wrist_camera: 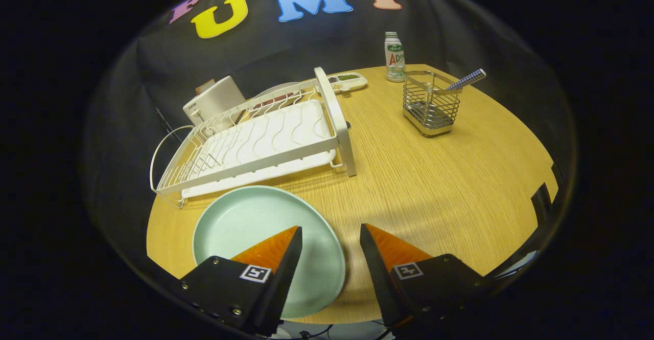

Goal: Take the plate from the dish rack, then take the spoon from the basket and place it into the plate.

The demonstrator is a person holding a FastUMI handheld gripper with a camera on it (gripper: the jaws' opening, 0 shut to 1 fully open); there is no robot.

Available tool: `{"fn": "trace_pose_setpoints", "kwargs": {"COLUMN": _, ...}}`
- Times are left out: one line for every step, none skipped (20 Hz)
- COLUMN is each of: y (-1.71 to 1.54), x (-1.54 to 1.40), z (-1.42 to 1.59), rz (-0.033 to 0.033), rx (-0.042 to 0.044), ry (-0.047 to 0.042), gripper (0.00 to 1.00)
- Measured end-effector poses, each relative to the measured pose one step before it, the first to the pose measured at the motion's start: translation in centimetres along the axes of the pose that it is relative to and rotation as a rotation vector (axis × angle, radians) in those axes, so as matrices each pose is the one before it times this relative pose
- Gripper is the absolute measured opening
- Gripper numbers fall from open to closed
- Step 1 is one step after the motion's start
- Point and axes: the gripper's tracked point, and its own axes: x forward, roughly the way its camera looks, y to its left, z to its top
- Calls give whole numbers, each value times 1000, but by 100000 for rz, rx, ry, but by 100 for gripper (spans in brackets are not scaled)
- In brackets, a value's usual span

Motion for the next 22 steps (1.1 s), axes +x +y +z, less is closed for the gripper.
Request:
{"fn": "trace_pose_setpoints", "kwargs": {"y": -138, "x": -369, "z": 533, "rz": -679, "rx": -361, "ry": -2027, "gripper": 72}}
{"fn": "trace_pose_setpoints", "kwargs": {"y": -192, "x": -501, "z": 771, "rz": -1125, "rx": -284, "ry": -2279, "gripper": 72}}
{"fn": "trace_pose_setpoints", "kwargs": {"y": -317, "x": -476, "z": 824, "rz": -1232, "rx": -180, "ry": -2247, "gripper": 72}}
{"fn": "trace_pose_setpoints", "kwargs": {"y": -380, "x": -465, "z": 910, "rz": -1355, "rx": 34, "ry": -2235, "gripper": 72}}
{"fn": "trace_pose_setpoints", "kwargs": {"y": -390, "x": -353, "z": 968, "rz": -1212, "rx": 439, "ry": -2190, "gripper": 72}}
{"fn": "trace_pose_setpoints", "kwargs": {"y": -602, "x": -241, "z": 865, "rz": -1658, "rx": 626, "ry": -1918, "gripper": 72}}
{"fn": "trace_pose_setpoints", "kwargs": {"y": -602, "x": -216, "z": 832, "rz": -1696, "rx": 824, "ry": -1867, "gripper": 72}}
{"fn": "trace_pose_setpoints", "kwargs": {"y": -668, "x": -139, "z": 912, "rz": -1897, "rx": 999, "ry": -1672, "gripper": 72}}
{"fn": "trace_pose_setpoints", "kwargs": {"y": -738, "x": -15, "z": 812, "rz": -1998, "rx": 1217, "ry": -1717, "gripper": 72}}
{"fn": "trace_pose_setpoints", "kwargs": {"y": -655, "x": 48, "z": 923, "rz": -1830, "rx": 1408, "ry": -1460, "gripper": 72}}
{"fn": "trace_pose_setpoints", "kwargs": {"y": -708, "x": 201, "z": 820, "rz": -2023, "rx": 1360, "ry": -1526, "gripper": 72}}
{"fn": "trace_pose_setpoints", "kwargs": {"y": -817, "x": 244, "z": 839, "rz": -2316, "rx": 1333, "ry": -1312, "gripper": 72}}
{"fn": "trace_pose_setpoints", "kwargs": {"y": -806, "x": 347, "z": 780, "rz": -2347, "rx": 1530, "ry": -1276, "gripper": 72}}
{"fn": "trace_pose_setpoints", "kwargs": {"y": -807, "x": 425, "z": 801, "rz": -2381, "rx": 1689, "ry": -1153, "gripper": 72}}
{"fn": "trace_pose_setpoints", "kwargs": {"y": -671, "x": 423, "z": 688, "rz": -1958, "rx": 1496, "ry": -906, "gripper": 72}}
{"fn": "trace_pose_setpoints", "kwargs": {"y": -673, "x": 570, "z": 734, "rz": -1970, "rx": 1677, "ry": -924, "gripper": 72}}
{"fn": "trace_pose_setpoints", "kwargs": {"y": -626, "x": 625, "z": 624, "rz": -2052, "rx": 1511, "ry": -879, "gripper": 72}}
{"fn": "trace_pose_setpoints", "kwargs": {"y": -642, "x": 589, "z": 668, "rz": -2100, "rx": 1508, "ry": -794, "gripper": 72}}
{"fn": "trace_pose_setpoints", "kwargs": {"y": -537, "x": 659, "z": 682, "rz": -1970, "rx": 1870, "ry": -766, "gripper": 72}}
{"fn": "trace_pose_setpoints", "kwargs": {"y": -535, "x": 650, "z": 743, "rz": -1844, "rx": 2106, "ry": -871, "gripper": 72}}
{"fn": "trace_pose_setpoints", "kwargs": {"y": -522, "x": 698, "z": 563, "rz": -1855, "rx": 2192, "ry": -906, "gripper": 72}}
{"fn": "trace_pose_setpoints", "kwargs": {"y": -490, "x": 822, "z": 542, "rz": -2225, "rx": 1901, "ry": -913, "gripper": 72}}
